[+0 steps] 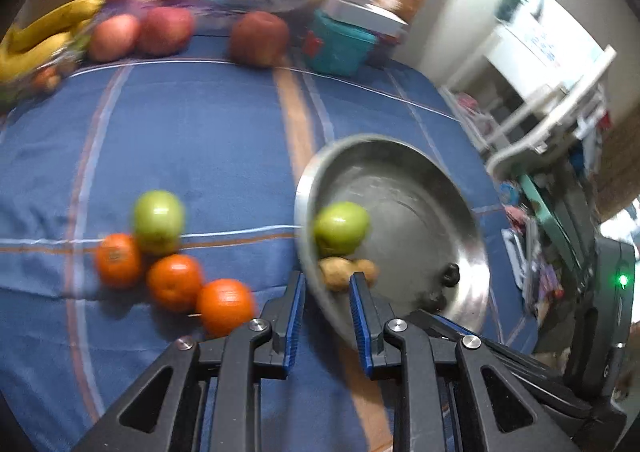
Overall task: Organize fruits
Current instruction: 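Carry the kiwi and plum over the bowl and open both tools, then move both open tools back toward the oranges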
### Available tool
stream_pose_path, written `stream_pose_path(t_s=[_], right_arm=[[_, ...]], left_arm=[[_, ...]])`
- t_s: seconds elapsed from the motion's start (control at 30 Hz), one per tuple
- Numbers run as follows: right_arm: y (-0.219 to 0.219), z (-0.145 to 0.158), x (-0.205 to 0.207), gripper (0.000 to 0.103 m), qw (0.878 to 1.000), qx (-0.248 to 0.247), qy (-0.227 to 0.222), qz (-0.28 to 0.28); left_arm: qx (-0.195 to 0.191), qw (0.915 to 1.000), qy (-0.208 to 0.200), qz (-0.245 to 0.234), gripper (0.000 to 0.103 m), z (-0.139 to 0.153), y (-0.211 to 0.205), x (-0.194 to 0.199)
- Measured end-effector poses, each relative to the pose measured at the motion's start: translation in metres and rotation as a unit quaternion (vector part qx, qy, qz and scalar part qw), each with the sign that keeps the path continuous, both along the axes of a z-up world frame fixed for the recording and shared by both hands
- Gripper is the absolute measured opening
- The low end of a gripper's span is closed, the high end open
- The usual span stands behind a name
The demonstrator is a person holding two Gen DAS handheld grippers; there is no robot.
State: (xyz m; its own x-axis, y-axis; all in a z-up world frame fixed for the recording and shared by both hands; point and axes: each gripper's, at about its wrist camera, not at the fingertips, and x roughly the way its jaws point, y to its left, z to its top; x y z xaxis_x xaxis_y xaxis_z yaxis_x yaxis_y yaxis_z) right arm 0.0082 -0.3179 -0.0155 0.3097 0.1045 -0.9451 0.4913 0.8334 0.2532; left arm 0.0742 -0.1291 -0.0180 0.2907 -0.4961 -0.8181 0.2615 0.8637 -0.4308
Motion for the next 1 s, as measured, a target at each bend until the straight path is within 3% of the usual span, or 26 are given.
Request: stream_pose_path(t_s=[0.03, 0.1, 0.13, 0.17, 0.23, 0.3, 0.33, 0.43, 0.53, 0.77, 0.87, 1.0], right_arm=[[0.002, 0.001, 0.001, 0.029, 1.0, -0.002, -0.002, 0.004], [0.006, 0.003, 0.002, 0.047, 1.0, -0.009, -0.006, 0.01], [0.009, 0.005, 0.002, 0.056, 1.0, -0.014, -0.008, 0.014], [0.011, 0.007, 0.003, 0.056, 1.0, -0.019, -0.01, 0.018], [0.017, 0.009, 0.005, 0.059, 0.999, -0.032, -0.014, 0.028], [0.024, 0.012, 0.008, 0.068, 0.998, -0.042, -0.02, 0.04], [0.029, 0.013, 0.009, 0.074, 0.998, -0.045, -0.023, 0.048], [0.039, 0.013, 0.012, 0.075, 0.996, -0.049, -0.027, 0.065], [0.05, 0.01, 0.015, 0.096, 0.995, -0.052, -0.028, 0.079], [0.069, 0.019, 0.021, 0.096, 0.993, -0.061, -0.054, 0.089], [0.083, 0.027, 0.03, 0.096, 0.99, -0.066, -0.065, 0.109], [0.103, 0.042, 0.05, 0.096, 0.985, -0.062, -0.083, 0.137]], left_arm=[[0.015, 0.9998, 0.001, 0.013, 0.029, 0.0, 0.006, 0.001], [0.063, 0.9971, 0.002, 0.044, 0.045, 0.0, 0.023, 0.004], [0.082, 0.995, 0.003, 0.057, 0.061, -0.001, 0.031, 0.005], [0.096, 0.993, 0.003, 0.069, 0.071, -0.001, 0.038, 0.006], [0.121, 0.9884, 0.009, 0.092, 0.073, -0.003, 0.054, 0.008], [0.141, 0.9839, 0.009, 0.109, 0.078, -0.004, 0.067, 0.01], [0.148, 0.9822, 0.006, 0.116, 0.083, -0.004, 0.072, 0.01], [0.166, 0.9753, -0.003, 0.146, 0.103, -0.002, 0.091, 0.011], [0.174, 0.9685, -0.017, 0.177, 0.103, 0.003, 0.111, 0.011], [0.19, 0.9606, -0.066, 0.192, 0.103, 0.012, 0.132, 0.015], [0.174, 0.9621, -0.073, 0.197, 0.103, 0.015, 0.137, 0.023], [0.122, 0.967, -0.097, 0.201, 0.103, 0.026, 0.147, 0.032]])
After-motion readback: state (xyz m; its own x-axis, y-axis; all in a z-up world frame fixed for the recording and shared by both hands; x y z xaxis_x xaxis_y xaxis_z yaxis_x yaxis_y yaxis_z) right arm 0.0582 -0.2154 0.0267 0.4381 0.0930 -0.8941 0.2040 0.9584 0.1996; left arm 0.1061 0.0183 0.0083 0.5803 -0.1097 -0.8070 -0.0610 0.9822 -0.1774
